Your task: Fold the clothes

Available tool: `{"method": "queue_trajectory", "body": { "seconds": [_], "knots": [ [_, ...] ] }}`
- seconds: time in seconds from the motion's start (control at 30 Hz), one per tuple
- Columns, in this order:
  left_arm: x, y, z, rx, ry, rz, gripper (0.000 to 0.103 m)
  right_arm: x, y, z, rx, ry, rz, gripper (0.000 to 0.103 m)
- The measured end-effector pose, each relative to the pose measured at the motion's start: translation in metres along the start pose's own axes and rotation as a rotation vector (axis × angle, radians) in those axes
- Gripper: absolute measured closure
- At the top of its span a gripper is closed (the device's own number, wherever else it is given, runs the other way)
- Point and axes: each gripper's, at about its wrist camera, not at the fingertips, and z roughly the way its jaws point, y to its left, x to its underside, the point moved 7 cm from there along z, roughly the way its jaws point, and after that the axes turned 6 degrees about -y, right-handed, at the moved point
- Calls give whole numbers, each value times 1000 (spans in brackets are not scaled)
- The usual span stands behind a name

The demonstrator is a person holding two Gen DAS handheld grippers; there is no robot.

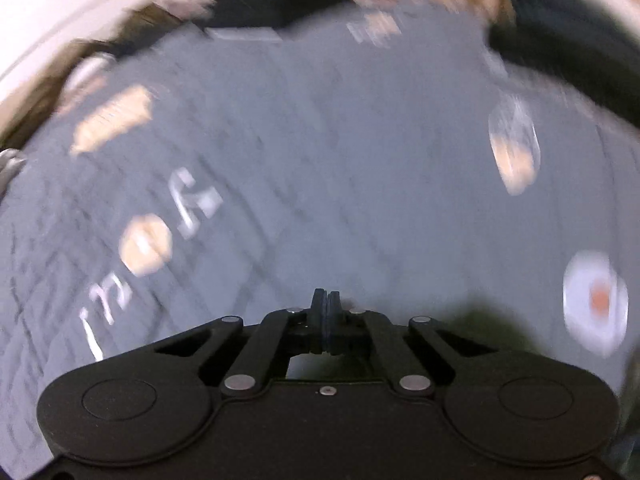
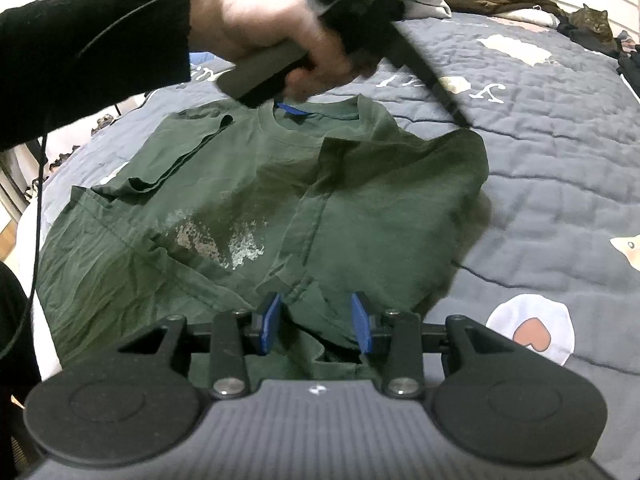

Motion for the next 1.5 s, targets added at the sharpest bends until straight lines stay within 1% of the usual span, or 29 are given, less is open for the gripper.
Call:
{"method": "queue_trajectory", "body": {
  "seconds": [0.13, 0.23, 0.27, 0.3, 0.33, 0.4, 0.53, 0.63, 0.7, 0.73, 0.77, 0.8, 0.9, 0.93, 1.03, 1.1, 1.2, 1.27, 1.37, 1.43, 1.5],
  "knots": [
    [-9, 3, -4, -7, -22, -4, 103, 1, 0, 1, 2, 2, -1, 65],
    [-15, 6, -7, -13, -38, -7, 99, 1, 0, 0, 0, 4, 1, 65],
    [-17, 7, -8, -15, -44, -8, 93, 1, 0, 0, -1, 3, 2, 65],
    [-12, 6, -8, -17, -31, 7, 86, 1, -1, 0, -1, 2, 4, 65],
    [-3, 5, -8, -17, -12, 20, 82, 1, -1, 0, -2, 1, 5, 65],
    [13, 4, -6, 1, 23, 39, 65, 0, -2, -1, -3, -5, 14, 65],
    [33, 1, -3, 10, 74, 69, 63, -3, -5, -4, -6, -20, 40, 65],
    [36, 3, -1, 11, 69, 62, 62, -5, -7, -5, -6, -31, 57, 65],
    [35, 3, 3, 0, 50, 51, 63, -7, -8, -5, -6, -38, 67, 64],
    [34, 2, 6, 7, 48, 47, 66, -7, -8, -5, -5, -41, 73, 64],
    [34, 0, 9, 18, 48, 44, 81, -8, -9, -5, -5, -44, 78, 64],
    [34, -3, 10, 24, 51, 51, 92, -9, -10, -5, -5, -47, 83, 64],
    [31, -10, 10, 14, 47, 88, 99, -8, -10, -4, -2, -40, 80, 64],
    [30, -10, 8, 7, 31, 87, 100, -8, -10, -4, -1, -39, 79, 64],
    [18, -2, -3, -10, -59, 25, 101, -9, -11, -4, 4, -41, 80, 64],
    [10, 4, -11, -21, -122, -20, 101, -11, -12, -6, 13, -54, 85, 64],
    [-5, 5, -15, -43, -191, -53, 103, -13, -16, -9, 23, -75, 109, 64],
    [-10, 3, -12, -47, -207, -71, 103, -13, -19, -10, 34, -78, 120, 64],
    [-7, 4, -8, -47, -178, -88, 102, -12, -22, -8, 50, -68, 127, 64],
    [-5, 5, -6, -47, -156, -98, 99, -10, -21, -7, 44, -57, 125, 64],
    [-6, 12, -19, -27, -182, -146, 98, -11, -20, -9, 39, -61, 122, 64]
  ]
}}
